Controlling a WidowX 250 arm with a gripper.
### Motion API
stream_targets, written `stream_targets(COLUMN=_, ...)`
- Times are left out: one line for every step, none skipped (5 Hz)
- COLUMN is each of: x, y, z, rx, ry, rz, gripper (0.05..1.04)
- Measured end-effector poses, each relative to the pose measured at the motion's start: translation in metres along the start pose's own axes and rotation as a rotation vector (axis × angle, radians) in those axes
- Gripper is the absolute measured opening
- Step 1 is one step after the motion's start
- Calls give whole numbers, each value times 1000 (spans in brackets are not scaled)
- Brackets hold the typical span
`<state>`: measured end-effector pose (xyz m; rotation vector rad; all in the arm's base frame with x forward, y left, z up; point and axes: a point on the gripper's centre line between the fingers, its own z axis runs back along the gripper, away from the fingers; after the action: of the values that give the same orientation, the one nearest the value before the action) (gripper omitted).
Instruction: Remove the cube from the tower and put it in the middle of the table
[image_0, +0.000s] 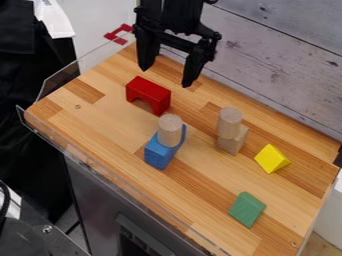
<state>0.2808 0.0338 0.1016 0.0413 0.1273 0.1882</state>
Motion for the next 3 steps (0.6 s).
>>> stream_targets(x=-2, y=-1, z=-9, rx=-1, ry=32, rz=1, gripper=1000)
stream_targets(x=-15, y=-7, z=-19, rx=-20, ry=44, rz=-2, gripper=1000)
stream_targets(x=-22, y=-11, z=-17, rx=-35, ry=33, rz=8, gripper=1000)
